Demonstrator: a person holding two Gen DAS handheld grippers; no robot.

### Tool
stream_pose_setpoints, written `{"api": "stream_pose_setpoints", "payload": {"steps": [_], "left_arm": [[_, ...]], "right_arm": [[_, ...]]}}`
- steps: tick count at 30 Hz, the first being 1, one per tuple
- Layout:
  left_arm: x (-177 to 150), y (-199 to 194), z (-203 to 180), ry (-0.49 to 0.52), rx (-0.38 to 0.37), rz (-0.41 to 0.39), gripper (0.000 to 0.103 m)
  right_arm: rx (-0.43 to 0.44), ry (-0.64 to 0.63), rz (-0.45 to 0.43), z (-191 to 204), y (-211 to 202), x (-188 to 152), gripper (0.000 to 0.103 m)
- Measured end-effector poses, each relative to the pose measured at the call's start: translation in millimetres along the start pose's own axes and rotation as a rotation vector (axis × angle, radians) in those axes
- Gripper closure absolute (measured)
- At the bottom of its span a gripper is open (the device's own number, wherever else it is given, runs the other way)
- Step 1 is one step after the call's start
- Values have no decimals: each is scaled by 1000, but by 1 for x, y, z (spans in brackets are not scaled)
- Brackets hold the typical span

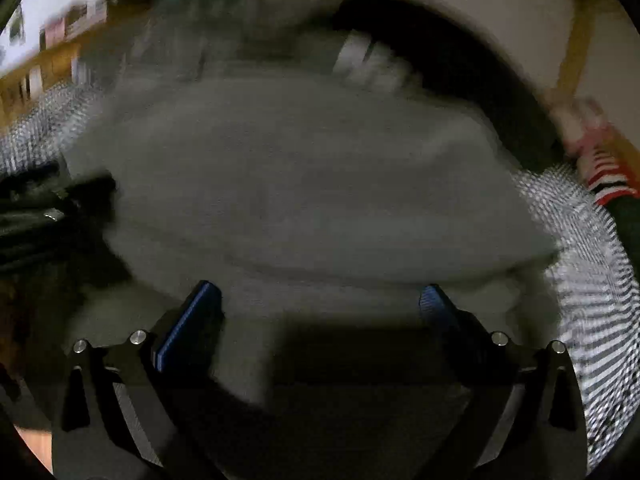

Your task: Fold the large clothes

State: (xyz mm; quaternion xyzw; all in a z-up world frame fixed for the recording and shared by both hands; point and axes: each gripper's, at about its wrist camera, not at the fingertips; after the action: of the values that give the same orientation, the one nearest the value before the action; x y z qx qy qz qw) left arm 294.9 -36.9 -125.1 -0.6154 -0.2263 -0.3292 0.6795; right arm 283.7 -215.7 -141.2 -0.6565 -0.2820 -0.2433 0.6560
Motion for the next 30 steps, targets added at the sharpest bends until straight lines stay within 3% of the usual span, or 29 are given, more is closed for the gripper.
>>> {"api": "stream_pose_setpoints", "payload": {"steps": [1,3,7,8,10,12,20,24,30], "left_arm": [[-6,-4,3,-14,-14,-34,5],[-9,-13,10,-45,-62,-33,5],[-28,-46,23,-101,-50,-96,5],[-34,-46,24,-105,-37,-88,5],[-49,-23,19,-73,-16,17,5],[-59,-25,13,-12,19,-52,5],[-64,-41,32,-24,-58,30,5],[-82,-75,54,-18,-107,-14,5],[-100,-92,103,-70,-119,-21,5]], "right_arm": [[18,18,-41,-4,-1,-2,3],[44,9,-42,-8,-2,-1,3],[47,-6,-91,-7,-39,-12,3],[63,-8,-93,-6,-44,-23,3],[49,-45,-40,-1,-32,-41,3],[78,-11,-77,-8,-28,-50,3],[82,4,8,-9,-37,-42,3],[140,-8,-47,-16,-69,-53,3],[124,-55,-93,-31,-91,-70,3]]}}
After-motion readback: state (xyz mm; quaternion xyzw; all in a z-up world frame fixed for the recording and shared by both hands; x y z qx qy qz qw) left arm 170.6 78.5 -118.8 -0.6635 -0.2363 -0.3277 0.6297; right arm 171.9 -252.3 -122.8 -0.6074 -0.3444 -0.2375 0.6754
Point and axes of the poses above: each gripper's, at about its wrist camera, not at the fingertips, and y roughly the way its jaws point, z to its left, x to its top, and after that the axes turned 5 degrees about y, right-handed
